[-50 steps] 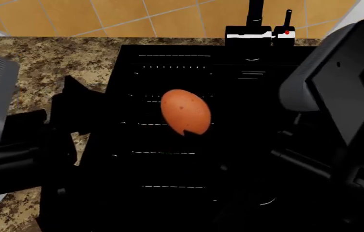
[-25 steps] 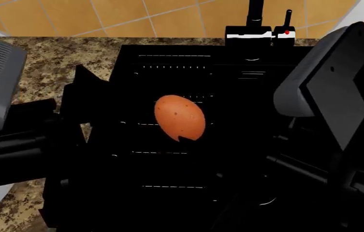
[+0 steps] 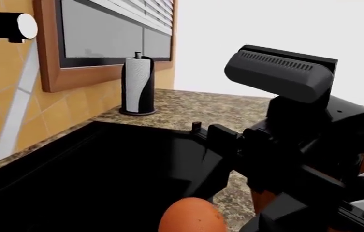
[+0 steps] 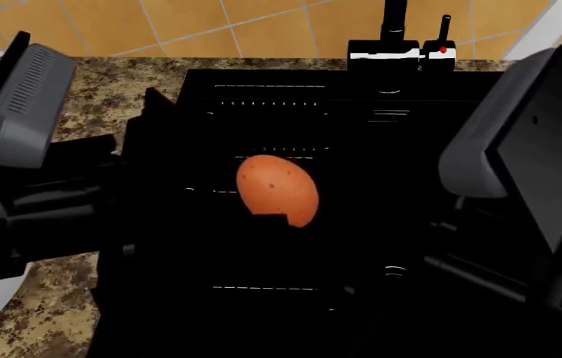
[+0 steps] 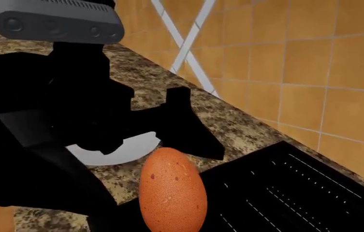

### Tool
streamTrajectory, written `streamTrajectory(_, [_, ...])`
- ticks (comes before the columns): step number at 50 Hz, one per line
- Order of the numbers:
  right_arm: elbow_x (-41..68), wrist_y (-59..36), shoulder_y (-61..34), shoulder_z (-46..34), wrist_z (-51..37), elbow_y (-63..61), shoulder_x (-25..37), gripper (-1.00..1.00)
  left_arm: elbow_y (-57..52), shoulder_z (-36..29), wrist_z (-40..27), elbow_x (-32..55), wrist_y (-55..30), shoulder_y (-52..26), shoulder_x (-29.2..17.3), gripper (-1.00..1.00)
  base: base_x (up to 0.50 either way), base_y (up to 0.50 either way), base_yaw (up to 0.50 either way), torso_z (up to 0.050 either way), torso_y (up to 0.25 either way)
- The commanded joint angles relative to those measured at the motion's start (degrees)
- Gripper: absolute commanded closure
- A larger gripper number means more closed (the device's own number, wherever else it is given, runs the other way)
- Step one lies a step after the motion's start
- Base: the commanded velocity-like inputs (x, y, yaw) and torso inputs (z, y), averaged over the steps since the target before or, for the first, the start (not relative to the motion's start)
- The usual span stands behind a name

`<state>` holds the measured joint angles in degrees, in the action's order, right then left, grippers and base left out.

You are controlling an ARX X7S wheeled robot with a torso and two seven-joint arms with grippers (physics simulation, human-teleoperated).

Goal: Pick the egg from the sink and place it on the plate located on the counter

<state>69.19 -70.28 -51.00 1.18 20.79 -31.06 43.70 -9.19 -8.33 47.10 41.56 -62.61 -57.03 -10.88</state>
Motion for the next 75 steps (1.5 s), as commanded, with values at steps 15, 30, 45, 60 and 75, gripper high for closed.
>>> streamTrajectory(15, [3.3,-0.3,-0.2,1.3,-1.6,-1.2,0.9,1.00,1.7,-0.1,0.6,1.6,2.7,0.5,0.3,1.00,0.00,0.00,0.00,0.000,0.000])
streamTrajectory(30, [1.1,1.1,0.4,0.9,-2.5,-0.8,1.5,-1.00,-0.5,0.0,-0.7,2.7,2.4,0.9,-0.4,1.00,0.00,0.00,0.00,0.000,0.000])
streamTrajectory(45, [-1.4,2.1,2.6,1.3,-3.7,-2.7,3.9,-1.00,-5.1,1.5,-11.3,-3.2,3.4,3.0,-3.4,1.00,0.00,0.00,0.00,0.000,0.000])
streamTrajectory(60, [1.6,1.6,3.5,3.4,-7.2,-5.2,4.3,-1.00,-12.1,4.8,-27.3,-7.1,-2.8,4.1,-1.7,1.00,0.00,0.00,0.00,0.000,0.000])
streamTrajectory(75, [3.6,0.4,1.8,3.0,-10.0,-4.6,4.0,-1.00,-21.1,5.5,-40.9,-8.8,-17.9,3.3,-1.4,1.00,0.00,0.00,0.00,0.000,0.000])
